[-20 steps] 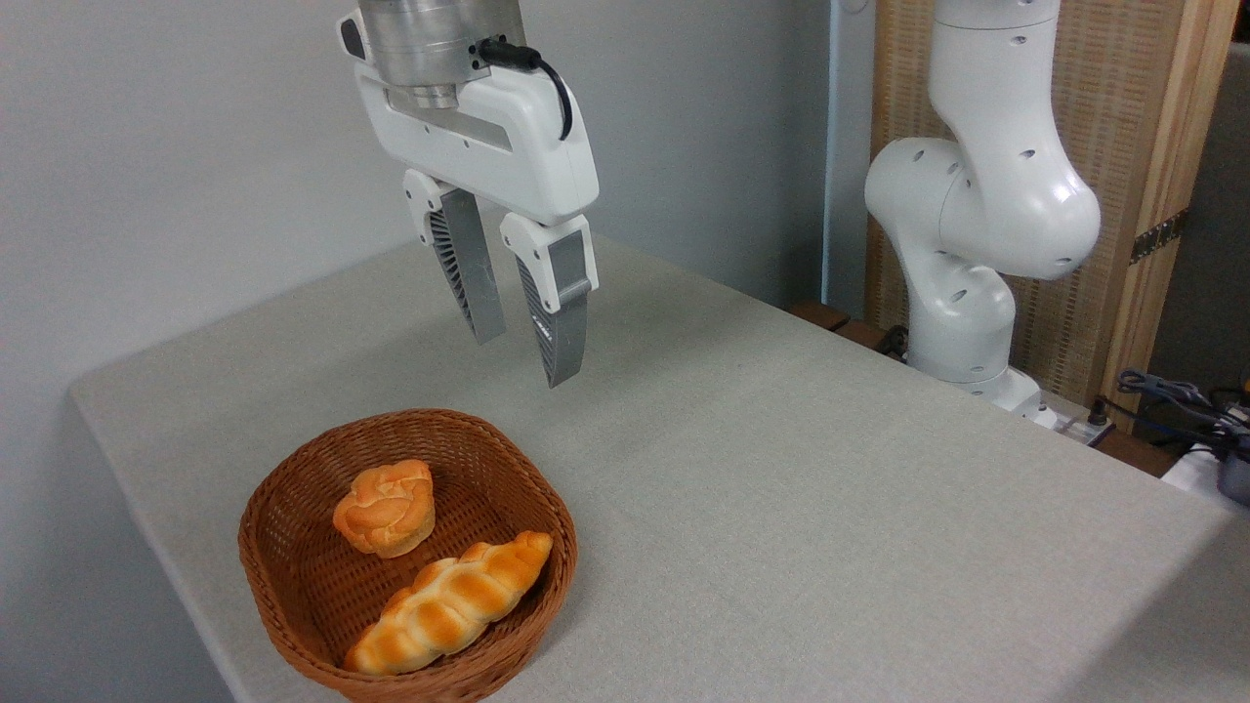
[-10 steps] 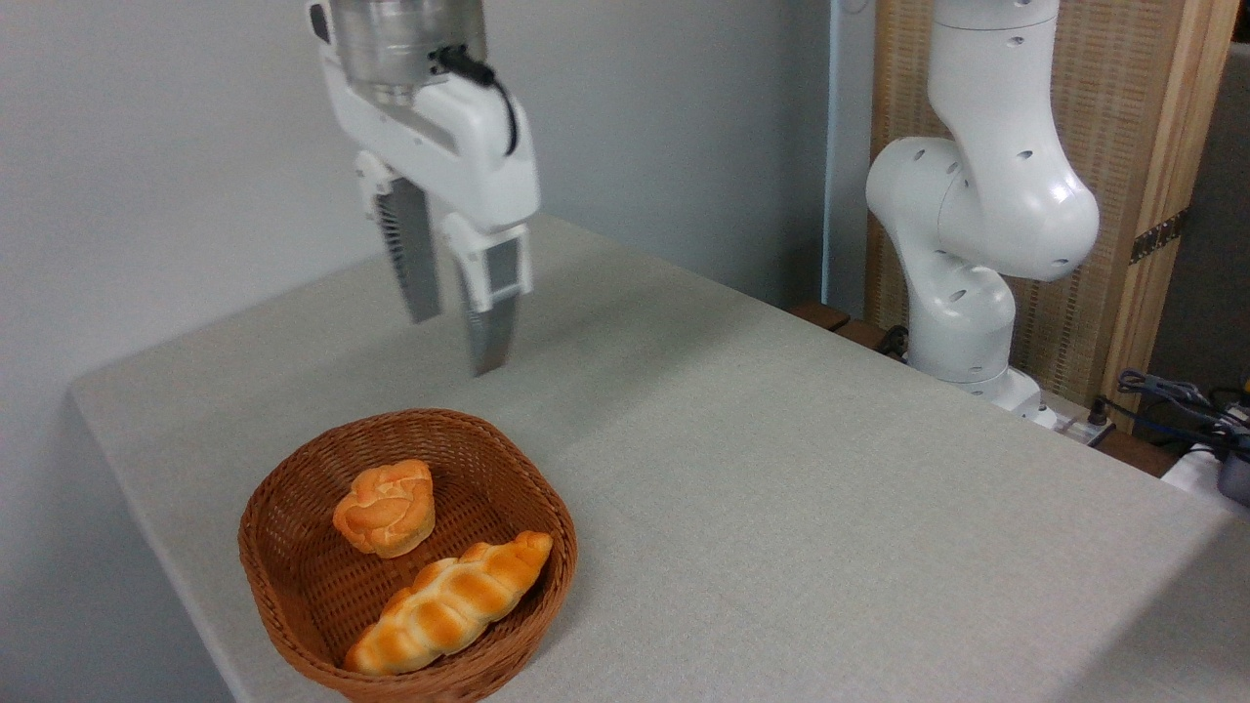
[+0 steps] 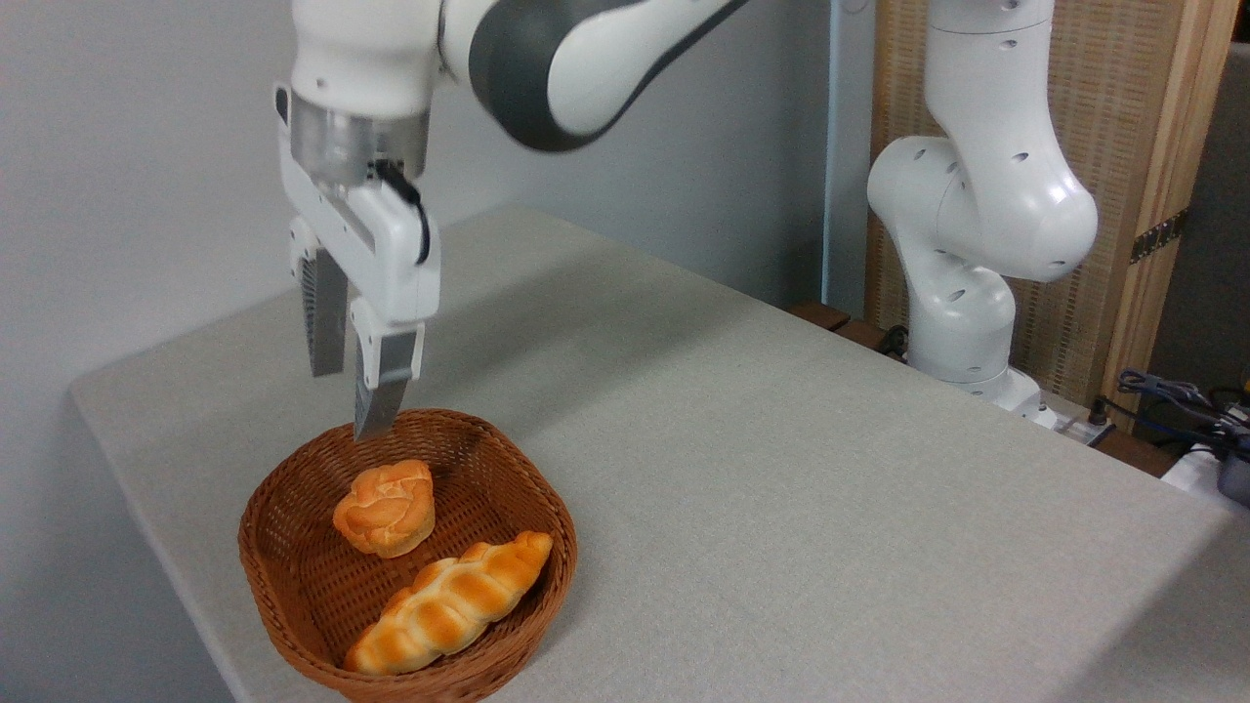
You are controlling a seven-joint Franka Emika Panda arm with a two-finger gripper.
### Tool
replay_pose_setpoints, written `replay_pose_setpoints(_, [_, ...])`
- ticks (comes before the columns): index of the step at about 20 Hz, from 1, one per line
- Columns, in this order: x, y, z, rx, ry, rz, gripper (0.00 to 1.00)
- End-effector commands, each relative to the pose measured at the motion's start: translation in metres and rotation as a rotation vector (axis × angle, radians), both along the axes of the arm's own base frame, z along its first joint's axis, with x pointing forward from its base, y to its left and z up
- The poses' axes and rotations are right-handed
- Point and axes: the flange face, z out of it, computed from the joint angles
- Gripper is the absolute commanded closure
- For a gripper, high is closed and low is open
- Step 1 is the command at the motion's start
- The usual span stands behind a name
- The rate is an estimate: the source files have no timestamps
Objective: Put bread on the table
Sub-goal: 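Lower the open gripper down onto the round orange bun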
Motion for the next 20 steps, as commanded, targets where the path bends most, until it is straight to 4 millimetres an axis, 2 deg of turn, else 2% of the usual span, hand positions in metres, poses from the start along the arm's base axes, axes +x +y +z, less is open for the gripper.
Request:
replay_pose_setpoints(1, [-0.011, -0.016, -0.045, 0.031, -0.007, -0.148, 0.0])
replay_pose_setpoints(4, [-0.011, -0.017, -0.066, 0.039, 0.002, -0.163, 0.0])
replay_pose_setpoints(14, [0.003, -0.017, -0.106, 0.071, -0.02, -0.26, 0.0])
replay_pose_setpoints(20, [0.004, -0.013, -0.113, 0.092, -0.026, -0.337, 0.0])
